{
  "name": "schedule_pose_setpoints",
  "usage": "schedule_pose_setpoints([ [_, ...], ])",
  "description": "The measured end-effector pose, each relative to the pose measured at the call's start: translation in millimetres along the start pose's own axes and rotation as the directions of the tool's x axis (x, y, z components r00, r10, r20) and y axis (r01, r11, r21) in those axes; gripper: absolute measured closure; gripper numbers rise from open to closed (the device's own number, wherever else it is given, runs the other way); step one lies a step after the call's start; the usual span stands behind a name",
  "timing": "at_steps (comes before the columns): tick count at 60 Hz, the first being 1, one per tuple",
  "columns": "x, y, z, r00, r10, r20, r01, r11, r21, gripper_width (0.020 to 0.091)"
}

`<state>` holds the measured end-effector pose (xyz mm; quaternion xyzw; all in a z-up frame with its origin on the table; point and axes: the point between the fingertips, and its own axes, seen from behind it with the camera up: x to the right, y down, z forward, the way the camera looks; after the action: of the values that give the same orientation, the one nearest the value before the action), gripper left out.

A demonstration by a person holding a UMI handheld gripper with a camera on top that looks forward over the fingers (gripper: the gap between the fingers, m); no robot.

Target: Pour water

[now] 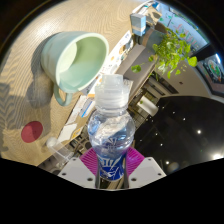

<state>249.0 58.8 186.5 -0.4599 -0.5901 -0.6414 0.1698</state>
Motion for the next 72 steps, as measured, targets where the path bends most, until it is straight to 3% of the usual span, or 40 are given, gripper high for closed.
schedule_pose_setpoints([
  [13, 31.5, 29.5, -21.6, 0.858, 0.508, 0.078, -0.512, 0.857, 0.053, 0.0784],
  [28, 34.2, 80.8, -49.5, 0.291, 0.927, 0.238, -0.956, 0.289, 0.045, 0.0784],
  [37, -11.6, 70.0, -49.8, -0.101, 0.923, 0.372, -0.994, -0.079, -0.073, 0.0781],
  [46, -73.5, 49.0, -36.9, -0.353, 0.839, 0.413, -0.934, -0.290, -0.208, 0.0780],
  [58, -126.2, 14.3, -23.3, -0.502, 0.743, 0.443, -0.863, -0.399, -0.309, 0.0780],
  [66, -157.2, -4.0, -21.1, -0.514, 0.736, 0.440, -0.854, -0.389, -0.347, 0.0761],
  [68, -154.4, -2.3, -19.6, -0.522, 0.733, 0.437, -0.852, -0.418, -0.315, 0.0754],
  [72, -158.3, 0.5, -16.5, -0.529, 0.729, 0.435, -0.847, -0.422, -0.322, 0.0732],
])
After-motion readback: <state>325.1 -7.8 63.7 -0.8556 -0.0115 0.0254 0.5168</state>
